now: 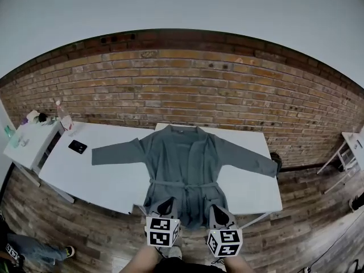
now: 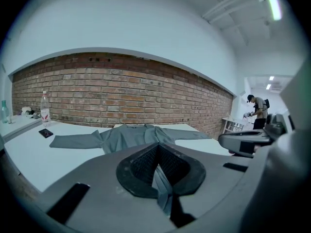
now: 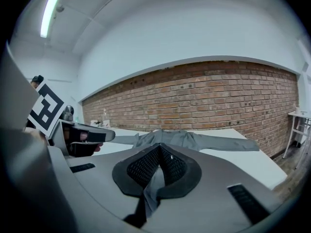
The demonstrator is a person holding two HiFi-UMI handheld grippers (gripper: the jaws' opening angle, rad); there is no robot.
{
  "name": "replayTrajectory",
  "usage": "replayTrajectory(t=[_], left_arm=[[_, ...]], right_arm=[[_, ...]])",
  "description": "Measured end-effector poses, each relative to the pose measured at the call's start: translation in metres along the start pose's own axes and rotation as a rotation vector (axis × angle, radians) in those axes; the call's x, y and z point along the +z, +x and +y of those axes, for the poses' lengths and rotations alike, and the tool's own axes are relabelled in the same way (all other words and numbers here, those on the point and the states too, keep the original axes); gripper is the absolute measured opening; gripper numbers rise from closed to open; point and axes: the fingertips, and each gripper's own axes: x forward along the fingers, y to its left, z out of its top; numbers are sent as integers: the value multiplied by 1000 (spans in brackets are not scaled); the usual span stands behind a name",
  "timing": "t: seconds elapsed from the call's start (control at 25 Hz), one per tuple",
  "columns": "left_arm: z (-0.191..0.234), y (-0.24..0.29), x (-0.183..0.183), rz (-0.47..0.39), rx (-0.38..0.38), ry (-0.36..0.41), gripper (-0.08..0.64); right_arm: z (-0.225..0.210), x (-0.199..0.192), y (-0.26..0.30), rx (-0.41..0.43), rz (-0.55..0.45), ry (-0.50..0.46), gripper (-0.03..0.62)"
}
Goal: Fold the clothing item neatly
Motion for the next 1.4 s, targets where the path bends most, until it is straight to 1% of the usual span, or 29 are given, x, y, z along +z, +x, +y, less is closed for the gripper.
replayTrajectory(t=[0.08,0.2,0.36,0.44,0.56,0.72,0.92,1.04,1.12,1.24,1.4], left_arm=[[17,17,8,0,-9,8,-9],[39,41,21,-3,-24,7,-9],[60,66,31,-7,-42,-9,-9],[64,76,32,1,-50,-16,-9],[61,91,24,30,-68,-3,-9],[53,111,23,59,-81,9,-9],[45,141,43,57,-86,18,-9],[37,160,54,54,-92,12,-9],[32,174,57,58,-94,11,-9],[22,189,55,77,-97,26,-9],[8,210,64,88,-100,26,-9]], right_arm=[[3,6,23,5,-11,9,-8],[2,10,51,-19,0,7,-8],[-2,14,70,-49,7,-3,-8],[-9,13,78,-61,10,-3,-8],[-28,5,87,-99,40,5,-8],[-64,6,96,-153,55,19,-8],[-119,14,108,-224,53,41,-8],[-156,24,108,-279,41,-2,-8],[-184,24,109,-317,48,-9,-8],[-230,11,105,-388,79,35,-8],[-291,3,101,-464,108,76,-8]])
